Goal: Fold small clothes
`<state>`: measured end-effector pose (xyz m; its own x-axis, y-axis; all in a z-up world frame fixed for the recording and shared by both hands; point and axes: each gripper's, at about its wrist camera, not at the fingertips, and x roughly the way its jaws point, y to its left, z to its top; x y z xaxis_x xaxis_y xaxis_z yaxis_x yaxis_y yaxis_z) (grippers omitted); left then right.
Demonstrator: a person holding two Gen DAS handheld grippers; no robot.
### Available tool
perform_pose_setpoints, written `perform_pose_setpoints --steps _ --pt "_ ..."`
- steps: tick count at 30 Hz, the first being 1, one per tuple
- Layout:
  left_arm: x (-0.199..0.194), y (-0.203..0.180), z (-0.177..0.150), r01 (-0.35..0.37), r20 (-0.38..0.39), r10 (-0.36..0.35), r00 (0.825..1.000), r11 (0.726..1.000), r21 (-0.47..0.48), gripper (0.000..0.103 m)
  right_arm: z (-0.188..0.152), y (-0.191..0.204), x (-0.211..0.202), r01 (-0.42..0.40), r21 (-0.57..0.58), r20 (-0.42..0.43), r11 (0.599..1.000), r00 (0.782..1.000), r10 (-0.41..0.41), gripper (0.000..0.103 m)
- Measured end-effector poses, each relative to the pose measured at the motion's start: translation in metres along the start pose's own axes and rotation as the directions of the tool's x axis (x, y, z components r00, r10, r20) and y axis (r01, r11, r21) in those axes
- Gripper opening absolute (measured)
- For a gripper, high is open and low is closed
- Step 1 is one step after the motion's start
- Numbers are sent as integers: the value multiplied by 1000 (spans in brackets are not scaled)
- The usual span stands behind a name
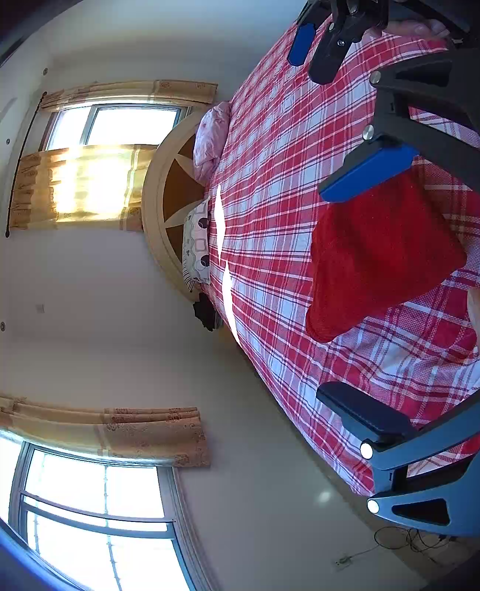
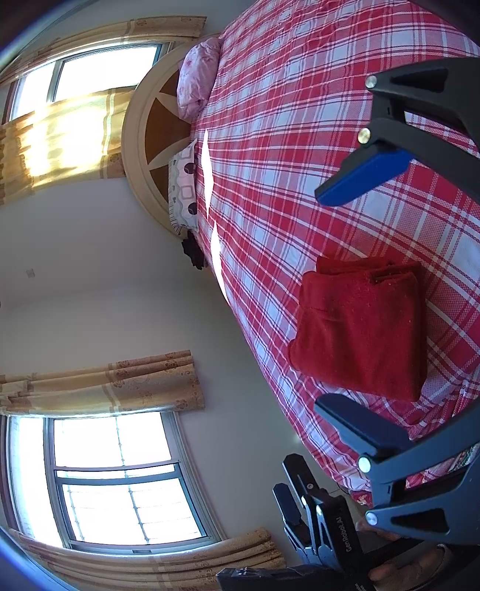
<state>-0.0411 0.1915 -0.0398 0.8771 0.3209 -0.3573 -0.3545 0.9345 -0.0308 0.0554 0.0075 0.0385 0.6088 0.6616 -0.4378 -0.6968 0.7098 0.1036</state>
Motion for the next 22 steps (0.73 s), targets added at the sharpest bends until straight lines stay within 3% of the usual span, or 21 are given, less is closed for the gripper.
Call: perform_pose_setpoints --steps 17,22 --pt "4 -3 -7 0 2 0 1000 1000 11 99 -2 6 0 -9 -26 -14 1000 1000 9 103" --pt "5 -5 -9 -41 5 41 999 999 23 99 -4 7 1 -7 -35 -19 999 1000 6 103"
